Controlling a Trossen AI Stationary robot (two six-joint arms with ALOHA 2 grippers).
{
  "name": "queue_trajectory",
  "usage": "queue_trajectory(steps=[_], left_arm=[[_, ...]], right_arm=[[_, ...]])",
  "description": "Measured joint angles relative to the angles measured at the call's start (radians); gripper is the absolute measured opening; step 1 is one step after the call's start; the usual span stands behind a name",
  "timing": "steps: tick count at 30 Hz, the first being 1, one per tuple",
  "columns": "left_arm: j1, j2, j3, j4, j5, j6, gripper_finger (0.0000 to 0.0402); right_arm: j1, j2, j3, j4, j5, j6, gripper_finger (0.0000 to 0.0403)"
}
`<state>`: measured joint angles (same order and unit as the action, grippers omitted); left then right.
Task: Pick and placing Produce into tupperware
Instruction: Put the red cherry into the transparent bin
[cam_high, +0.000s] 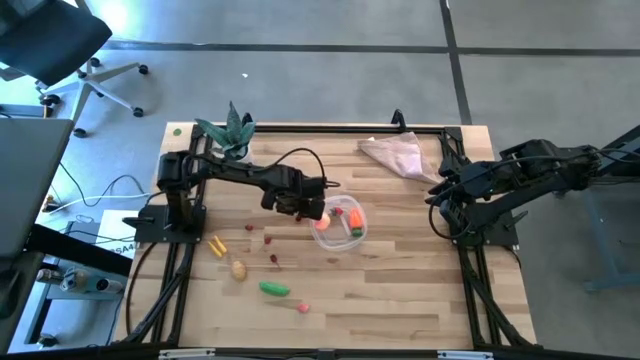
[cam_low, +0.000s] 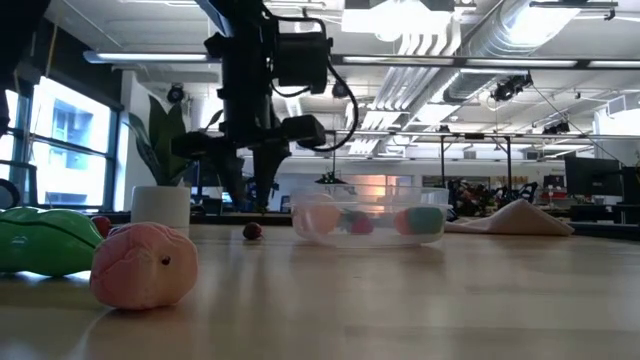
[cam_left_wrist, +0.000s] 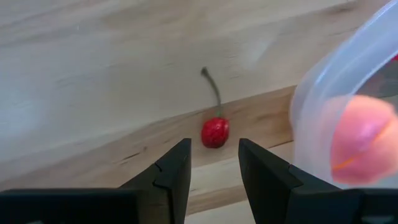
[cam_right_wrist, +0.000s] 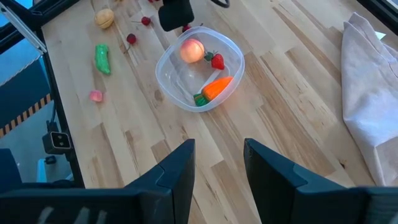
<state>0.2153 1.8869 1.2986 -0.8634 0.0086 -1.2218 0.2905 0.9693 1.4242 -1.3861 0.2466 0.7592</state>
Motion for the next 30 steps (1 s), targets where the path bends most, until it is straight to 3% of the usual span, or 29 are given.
queue_trajectory(steps=[30], left_arm=[[-0.019,0.084,0.001,0.065,0.017,-0.015,0.0124]], right_arm=[[0.000,0.000,0.000,0.000,0.000,0.000,0.0130]])
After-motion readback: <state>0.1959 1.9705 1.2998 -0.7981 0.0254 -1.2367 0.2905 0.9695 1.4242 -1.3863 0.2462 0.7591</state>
